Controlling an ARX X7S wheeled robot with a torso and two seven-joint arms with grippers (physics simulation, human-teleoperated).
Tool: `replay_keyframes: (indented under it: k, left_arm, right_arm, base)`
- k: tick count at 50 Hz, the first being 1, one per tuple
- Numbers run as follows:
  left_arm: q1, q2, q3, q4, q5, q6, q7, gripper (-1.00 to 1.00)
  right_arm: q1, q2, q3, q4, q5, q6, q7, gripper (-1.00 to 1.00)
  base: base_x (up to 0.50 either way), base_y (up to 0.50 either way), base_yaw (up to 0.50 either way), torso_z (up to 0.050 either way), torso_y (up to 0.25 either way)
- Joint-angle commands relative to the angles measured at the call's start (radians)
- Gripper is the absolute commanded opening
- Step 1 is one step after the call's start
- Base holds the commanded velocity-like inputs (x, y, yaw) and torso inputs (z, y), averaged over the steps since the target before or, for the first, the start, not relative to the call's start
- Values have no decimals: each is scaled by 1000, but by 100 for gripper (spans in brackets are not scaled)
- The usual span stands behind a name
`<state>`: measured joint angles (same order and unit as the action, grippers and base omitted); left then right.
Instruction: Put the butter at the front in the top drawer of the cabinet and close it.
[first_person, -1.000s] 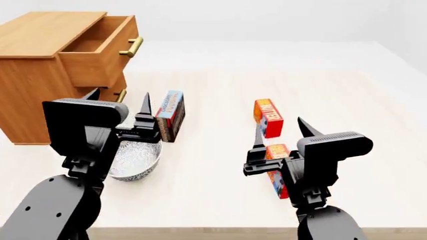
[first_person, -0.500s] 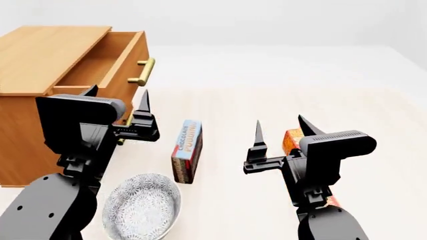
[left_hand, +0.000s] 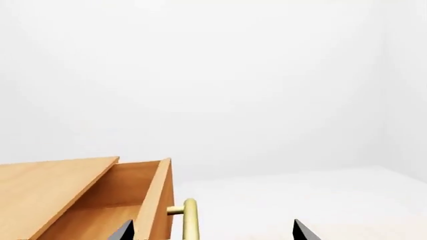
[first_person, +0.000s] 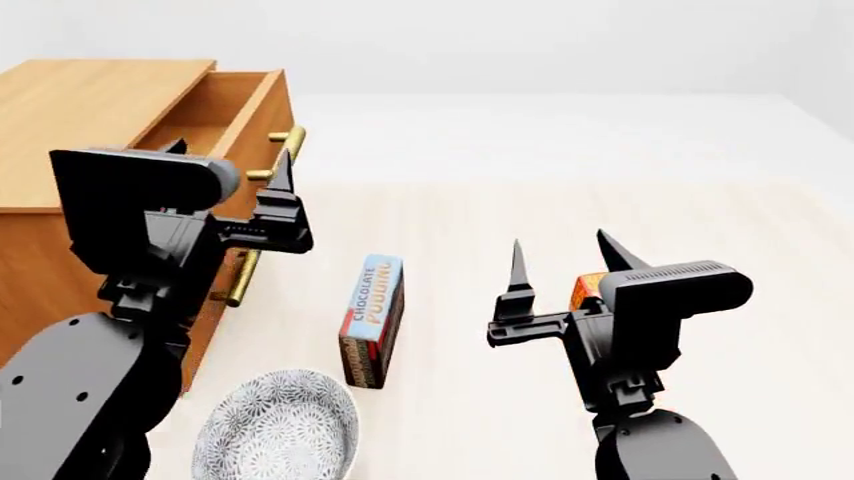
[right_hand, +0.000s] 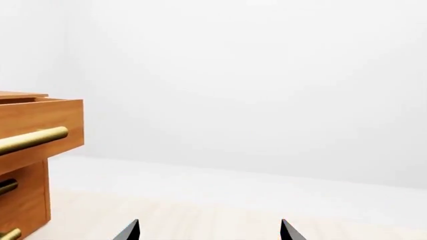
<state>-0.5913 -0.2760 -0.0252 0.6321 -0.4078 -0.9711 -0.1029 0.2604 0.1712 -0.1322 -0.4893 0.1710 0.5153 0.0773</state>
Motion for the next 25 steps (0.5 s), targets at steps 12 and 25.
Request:
replay_keyframes:
  k: [12, 25]
  left_arm:
    - [-395, -46, 15, -186, -37, -228, -5, 100]
    - [-648, -52, 56, -478, -34, -326, 22, 100]
  right_arm:
    - [-5, 14, -6, -1, 17, -5, 12, 100]
    - [-3, 19, -18, 6, 19, -7, 22, 100]
  base:
    - [0, 0, 0, 0, 0]
    - [0, 0, 0, 0, 0]
